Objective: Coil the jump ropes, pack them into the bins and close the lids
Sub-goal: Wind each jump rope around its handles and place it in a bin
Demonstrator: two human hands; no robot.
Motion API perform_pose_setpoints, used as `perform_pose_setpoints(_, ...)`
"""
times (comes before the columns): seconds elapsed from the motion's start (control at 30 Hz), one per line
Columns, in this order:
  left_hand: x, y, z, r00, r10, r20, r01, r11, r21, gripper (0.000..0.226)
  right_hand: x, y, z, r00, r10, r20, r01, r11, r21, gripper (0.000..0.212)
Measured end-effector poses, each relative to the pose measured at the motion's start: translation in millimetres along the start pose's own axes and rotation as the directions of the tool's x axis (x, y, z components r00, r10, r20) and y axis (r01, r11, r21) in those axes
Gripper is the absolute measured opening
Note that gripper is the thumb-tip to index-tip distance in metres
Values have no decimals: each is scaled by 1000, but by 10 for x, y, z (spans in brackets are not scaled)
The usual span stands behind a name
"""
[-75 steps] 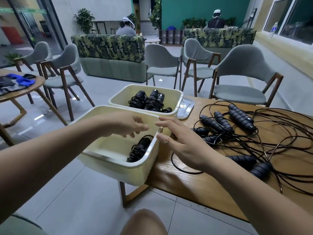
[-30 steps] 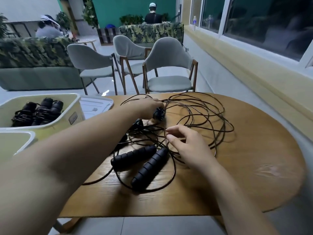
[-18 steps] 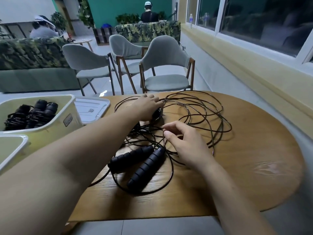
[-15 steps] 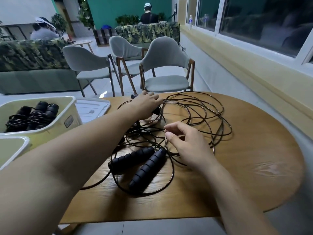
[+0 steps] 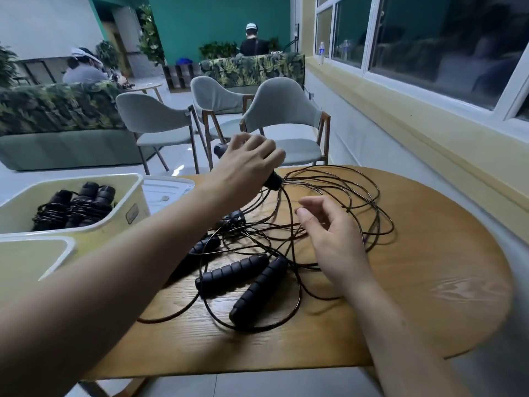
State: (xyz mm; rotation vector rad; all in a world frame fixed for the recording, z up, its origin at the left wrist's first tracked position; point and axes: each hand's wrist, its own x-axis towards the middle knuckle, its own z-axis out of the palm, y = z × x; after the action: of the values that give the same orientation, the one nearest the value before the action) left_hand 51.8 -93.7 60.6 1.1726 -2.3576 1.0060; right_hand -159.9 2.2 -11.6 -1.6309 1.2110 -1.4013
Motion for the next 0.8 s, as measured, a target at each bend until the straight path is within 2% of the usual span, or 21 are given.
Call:
perform_pose_setpoints(0.1,-148,304,-229,999,21,-25,-23,997,-74,27,-3,-59,-41,997,82,-15,-80,992,102,16)
perform_pose_setpoints(0.2,-301,579,-374,999,39,-22,-42,988,-145,29,-12,-98,-59,965,211,156,-243,943,226,35)
perform_pose_setpoints(0.3,-445,780,-437,999,38,-38,-45,979,-201,31,-57,-137,-52,892,264,368,-411,813,413,51)
perform_pose_setpoints(0.4,-581,971,-447,997,21,-70,-40,962,-271,33,-84,-182,-78,818,279,503,-553,625,551,57)
perform_pose_setpoints(0.5,-674,1161,-438,998,12,-69,-35,941,-336,35,-82,-207,-120,742,312,593,-660,489,569,60)
perform_pose_setpoints(0.67,-766,1339,-367,989,-76,-124,11,890,-456,39,-75,-210,-150,696,365,619,-718,387,579,59)
perform_pose_setpoints(0.73,-812,1369,-331,977,-168,-128,80,856,-510,56,-79,-212,-128,682,369,631,-731,322,602,57)
perform_pose_setpoints(0.8,-819,1338,-331,964,-254,-81,172,825,-539,80,-90,-196,-97,682,389,619,-731,353,584,55)
